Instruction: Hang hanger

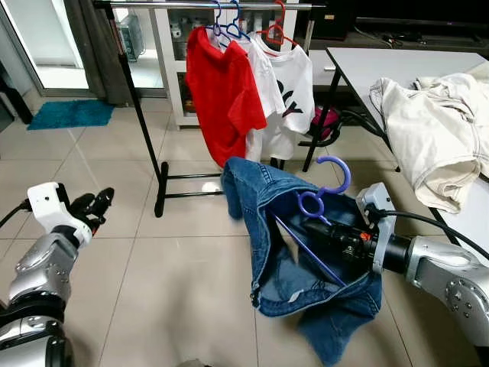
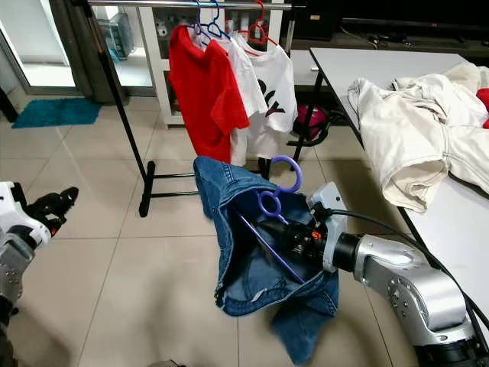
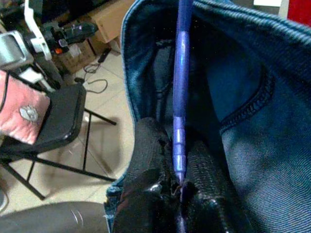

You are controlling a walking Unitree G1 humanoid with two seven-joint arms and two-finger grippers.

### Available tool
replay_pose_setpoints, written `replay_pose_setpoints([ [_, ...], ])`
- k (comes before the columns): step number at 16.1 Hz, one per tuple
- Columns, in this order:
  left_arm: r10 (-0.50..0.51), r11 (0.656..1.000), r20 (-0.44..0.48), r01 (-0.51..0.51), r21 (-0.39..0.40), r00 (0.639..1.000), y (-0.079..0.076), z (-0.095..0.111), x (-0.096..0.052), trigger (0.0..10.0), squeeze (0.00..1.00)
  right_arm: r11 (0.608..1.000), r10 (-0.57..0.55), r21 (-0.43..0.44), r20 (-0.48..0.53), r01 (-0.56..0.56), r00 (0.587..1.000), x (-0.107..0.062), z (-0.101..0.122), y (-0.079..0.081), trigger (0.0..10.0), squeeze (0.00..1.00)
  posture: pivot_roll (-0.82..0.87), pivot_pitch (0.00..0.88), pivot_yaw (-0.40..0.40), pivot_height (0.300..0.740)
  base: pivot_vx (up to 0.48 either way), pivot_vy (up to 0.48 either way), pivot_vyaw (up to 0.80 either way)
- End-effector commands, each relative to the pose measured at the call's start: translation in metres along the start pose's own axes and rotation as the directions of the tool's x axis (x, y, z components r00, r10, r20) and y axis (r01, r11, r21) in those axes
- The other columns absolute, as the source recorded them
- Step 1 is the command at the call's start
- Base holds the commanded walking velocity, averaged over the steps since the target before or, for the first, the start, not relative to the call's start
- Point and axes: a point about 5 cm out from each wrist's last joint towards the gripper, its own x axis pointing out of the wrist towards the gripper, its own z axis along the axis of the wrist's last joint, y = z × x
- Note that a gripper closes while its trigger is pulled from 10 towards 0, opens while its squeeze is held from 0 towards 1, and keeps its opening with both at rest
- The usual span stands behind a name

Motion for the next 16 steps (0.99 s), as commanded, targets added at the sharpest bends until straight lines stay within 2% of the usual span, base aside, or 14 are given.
replay_pose_setpoints([
  [1, -0.052, 0.998, -0.021, 0.053, 0.046, 0.998, 0.001, 0.004, -0.002, 10.0, 1.0, 0.999, 0.0, -0.054, 0.023, 0.001, 1.0, -0.004, 0.011, -0.002, 10.0, 0.0, -0.12, 0.0, 0.024, 0.74, 0.0, 0.0, 0.0],
  [3, -0.18, 0.957, -0.073, 0.191, 0.217, 0.981, -0.016, 0.01, 0.003, 10.0, 1.0, 0.997, -0.031, -0.071, 0.018, 0.032, 0.999, -0.005, 0.015, -0.006, 10.0, 0.0, -0.12, 0.0, 0.021, 0.74, 0.0, 0.0, 0.0],
  [4, -0.232, 0.933, -0.09, 0.248, 0.261, 0.968, -0.026, 0.011, 0.006, 10.0, 1.0, 0.996, -0.042, -0.076, 0.016, 0.043, 0.999, -0.004, 0.016, -0.007, 10.0, 0.0, -0.12, 0.0, 0.021, 0.74, 0.0, 0.0, 0.0],
  [5, -0.396, 0.866, -0.084, 0.402, 0.296, 0.915, -0.068, 0.019, 0.019, 10.0, 1.0, 0.992, -0.102, -0.071, 0.029, 0.104, 0.994, 0.007, 0.023, -0.008, 10.0, 0.0, -0.12, 0.0, 0.018, 0.74, 0.0, 0.0, 0.0],
  [6, -0.465, 0.832, -0.076, 0.464, 0.305, 0.882, -0.089, 0.023, 0.023, 10.0, 0.42, 0.989, -0.136, -0.057, 0.036, 0.137, 0.99, 0.012, 0.025, -0.008, 10.0, 0.0, -0.12, 0.0, 0.018, 0.74, 0.0, 0.0, 0.0],
  [7, -0.566, 0.768, -0.075, 0.558, 0.314, 0.821, -0.12, 0.025, 0.028, 10.0, 0.0, 0.979, -0.202, -0.033, 0.044, 0.203, 0.978, 0.021, 0.027, -0.011, 10.0, 0.0, -0.13, 0.0, 0.02, 0.74, 0.0, 0.0, 0.0],
  [8, -0.652, 0.704, -0.079, 0.641, 0.306, 0.754, -0.149, 0.026, 0.029, 10.0, 0.0, 0.969, -0.247, -0.012, 0.052, 0.248, 0.968, 0.03, 0.028, -0.011, 10.0, 0.0, -0.13, 0.0, 0.02, 0.74, 0.0, 0.0, 0.0],
  [11, -0.751, 0.617, -0.085, 0.742, 0.263, 0.655, -0.183, 0.025, 0.03, 10.0, 0.0, 0.956, -0.293, -0.006, 0.06, 0.294, 0.954, 0.041, 0.03, -0.011, 10.0, 0.0, -0.13, 0.0, 0.025, 0.74, 0.0, 0.0, 0.0],
  [12, -0.815, 0.543, -0.085, 0.807, 0.232, 0.573, -0.203, 0.025, 0.028, 10.0, 0.0, 0.947, -0.319, -0.003, 0.071, 0.32, 0.945, 0.049, 0.032, -0.011, 10.0, 0.0, -0.14, 0.0, 0.03, 0.74, 0.0, 0.0, 0.0],
  [13, -0.836, 0.512, -0.09, 0.828, 0.228, 0.541, -0.21, 0.025, 0.028, 10.0, 0.0, 0.946, -0.324, -0.002, 0.077, 0.325, 0.943, 0.053, 0.034, -0.009, 10.0, 0.0, -0.14, 0.0, 0.035, 0.74, 0.0, 0.0, 0.0],
  [14, -0.844, 0.497, -0.094, 0.836, 0.232, 0.528, -0.214, 0.026, 0.027, 10.0, 0.0, 0.946, -0.324, -0.002, 0.081, 0.325, 0.943, 0.056, 0.036, -0.007, 10.0, 0.0, -0.14, 0.0, 0.036, 0.74, 0.0, 0.0, 0.0],
  [16, -0.823, 0.502, -0.136, 0.819, 0.279, 0.551, -0.216, 0.023, 0.03, 10.0, 0.0, 0.944, -0.33, 0.005, 0.09, 0.331, 0.94, 0.061, 0.04, -0.003, 10.0, 0.0, -0.14, 0.0, 0.04, 0.74, 0.0, 0.0, 0.0],
])
